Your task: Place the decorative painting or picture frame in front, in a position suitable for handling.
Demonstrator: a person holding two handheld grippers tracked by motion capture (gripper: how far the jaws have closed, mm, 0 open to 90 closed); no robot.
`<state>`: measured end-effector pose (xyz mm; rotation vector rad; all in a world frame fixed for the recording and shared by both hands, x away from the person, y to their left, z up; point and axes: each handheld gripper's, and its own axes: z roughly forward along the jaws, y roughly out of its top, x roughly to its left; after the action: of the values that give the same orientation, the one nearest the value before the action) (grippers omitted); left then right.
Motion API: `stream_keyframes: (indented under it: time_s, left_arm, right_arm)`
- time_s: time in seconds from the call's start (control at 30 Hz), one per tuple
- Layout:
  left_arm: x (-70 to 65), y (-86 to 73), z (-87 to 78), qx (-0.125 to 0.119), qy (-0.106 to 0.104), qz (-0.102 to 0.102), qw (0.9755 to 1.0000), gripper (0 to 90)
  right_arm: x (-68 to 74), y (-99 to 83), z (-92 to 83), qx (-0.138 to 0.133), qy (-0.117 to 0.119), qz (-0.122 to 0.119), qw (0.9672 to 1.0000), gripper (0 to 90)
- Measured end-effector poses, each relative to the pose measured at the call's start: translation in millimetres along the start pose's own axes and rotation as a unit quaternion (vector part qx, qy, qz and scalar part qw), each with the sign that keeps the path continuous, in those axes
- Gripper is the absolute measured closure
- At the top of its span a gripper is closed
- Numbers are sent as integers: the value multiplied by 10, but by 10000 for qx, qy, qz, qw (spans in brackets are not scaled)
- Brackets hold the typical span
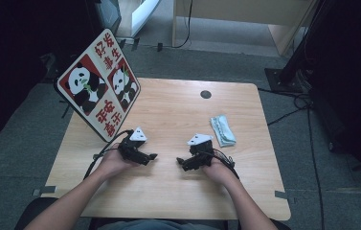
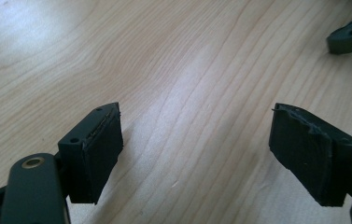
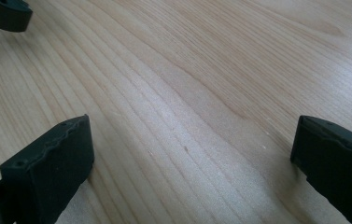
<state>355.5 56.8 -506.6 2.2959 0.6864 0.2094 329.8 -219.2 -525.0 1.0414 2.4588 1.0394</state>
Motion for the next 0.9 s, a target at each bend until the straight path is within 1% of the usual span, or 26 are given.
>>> stream_keyframes:
  time_s: [0.03,0.1,0.23,0.33,0.4,0.5,0.6,0.63,0.7,0.73,0.8,0.83,0.87,0.9]
  left_arm:
    - [7,6,-15,-22,-24,-5,10000,180]
    - [13,11,-34,-67,-47,-17,10000,220]
    - [63,58,-148,-223,-15,-26,9997,237]
    - [100,81,-218,-311,-71,-70,9995,258]
    - [111,88,-242,-318,-46,-63,9995,258]
    - [146,101,-312,-410,15,-125,9991,258]
    - [171,114,-352,-443,11,-104,9990,268]
    - [186,124,-406,-586,24,-93,9982,297]
    - [211,123,-457,-646,-24,-149,9978,318]
    - [230,119,-481,-620,-61,-177,9979,320]
    - [263,107,-521,-552,-90,-322,9979,364]
    - [263,107,-521,-552,-90,-322,9979,365]
    - [300,90,-575,-582,-139,-386,9975,366]
    - [315,85,-609,-593,-144,-382,9974,376]
  right_arm:
    - [0,0,-1,2,3,-2,10000,0]
    - [1,-1,-1,0,10,-6,10000,0]
    - [1,-1,-1,-1,13,-9,10000,0]
    - [1,-1,-1,-1,17,-8,10000,0]
    - [1,-1,-1,-1,17,-5,10000,0]
    - [-4,-3,-4,-6,41,-32,10000,0]
    - [-10,-6,-6,-13,69,-54,10000,0]
    - [-13,-8,-7,-15,74,-71,9999,0]
    - [-16,-8,-8,-15,87,-67,9999,0]
    - [-16,-8,-8,-16,85,-78,9999,0]
    - [-12,-7,-7,-1,91,-89,9999,0]
    - [-12,-6,-6,-1,97,-100,9999,0]
    - [-13,-5,-6,1,103,-105,9999,0]
    - [-14,-5,-6,3,106,-112,9999,0]
